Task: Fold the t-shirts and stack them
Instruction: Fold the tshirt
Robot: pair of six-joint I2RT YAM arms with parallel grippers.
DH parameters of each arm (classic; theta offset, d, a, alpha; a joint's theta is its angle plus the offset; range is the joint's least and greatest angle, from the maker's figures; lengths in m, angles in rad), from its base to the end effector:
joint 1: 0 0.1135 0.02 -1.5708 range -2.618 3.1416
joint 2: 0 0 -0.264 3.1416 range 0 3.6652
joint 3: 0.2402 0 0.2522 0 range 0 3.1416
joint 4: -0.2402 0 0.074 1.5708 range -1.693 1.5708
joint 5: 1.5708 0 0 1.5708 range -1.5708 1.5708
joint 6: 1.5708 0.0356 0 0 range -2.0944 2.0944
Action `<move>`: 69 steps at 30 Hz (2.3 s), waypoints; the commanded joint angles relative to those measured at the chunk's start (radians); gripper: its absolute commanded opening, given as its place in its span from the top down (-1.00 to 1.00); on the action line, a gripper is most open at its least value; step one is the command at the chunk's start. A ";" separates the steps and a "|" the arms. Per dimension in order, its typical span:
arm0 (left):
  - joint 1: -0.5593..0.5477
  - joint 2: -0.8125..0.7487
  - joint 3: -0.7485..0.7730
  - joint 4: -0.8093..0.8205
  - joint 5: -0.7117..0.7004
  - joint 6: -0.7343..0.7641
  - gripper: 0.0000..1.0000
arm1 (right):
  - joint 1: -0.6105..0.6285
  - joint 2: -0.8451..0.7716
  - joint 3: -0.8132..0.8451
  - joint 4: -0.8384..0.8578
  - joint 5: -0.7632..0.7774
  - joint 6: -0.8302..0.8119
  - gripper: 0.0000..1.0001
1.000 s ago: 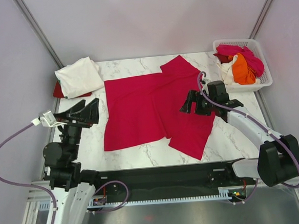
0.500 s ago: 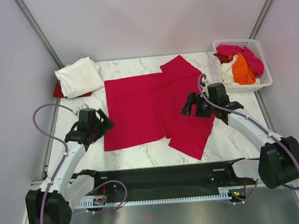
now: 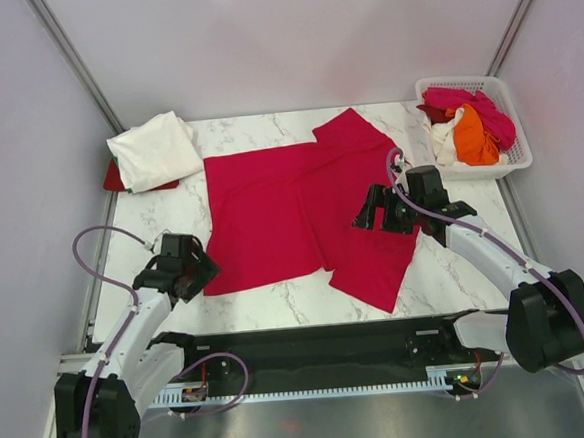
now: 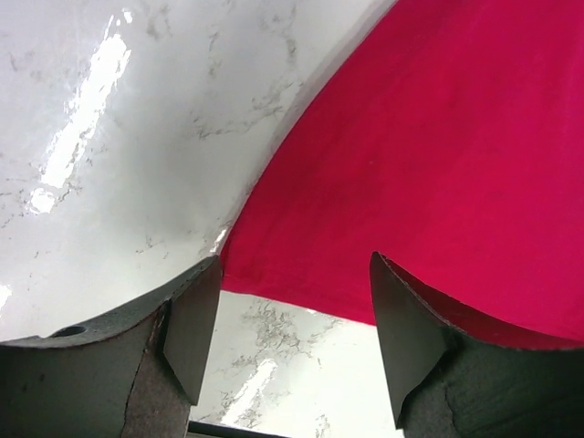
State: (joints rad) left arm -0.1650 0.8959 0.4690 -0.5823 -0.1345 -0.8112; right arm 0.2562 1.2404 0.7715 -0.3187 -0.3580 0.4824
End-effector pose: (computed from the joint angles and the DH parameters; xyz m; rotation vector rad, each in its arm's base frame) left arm 0.1597 -0.0217 0.1803 -0.8659 2.4283 -0.1953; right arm 0.2442 0.0769 0.2300 0.0937 2.4304 0.7708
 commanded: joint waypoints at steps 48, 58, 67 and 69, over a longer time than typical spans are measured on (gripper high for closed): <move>-0.022 0.011 0.062 0.068 0.009 -0.036 0.95 | 0.431 -0.388 -0.367 -0.339 0.438 0.587 -0.96; -0.022 -0.005 0.057 0.073 0.004 -0.040 0.95 | 0.571 -0.331 -0.385 -0.301 0.504 0.653 -0.77; -0.021 -0.015 0.062 0.072 -0.001 -0.008 0.95 | 0.571 -0.374 -0.385 -0.304 0.556 0.614 0.51; -0.019 -0.018 0.063 0.072 0.001 -0.002 0.95 | 0.572 -0.393 -0.377 -0.312 0.565 0.607 0.87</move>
State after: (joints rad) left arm -0.1867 0.8944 0.5320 -0.5430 -0.1249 -0.8539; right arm 0.8230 0.8810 0.3893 -0.6178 0.1608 1.0958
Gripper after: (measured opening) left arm 0.028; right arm 0.148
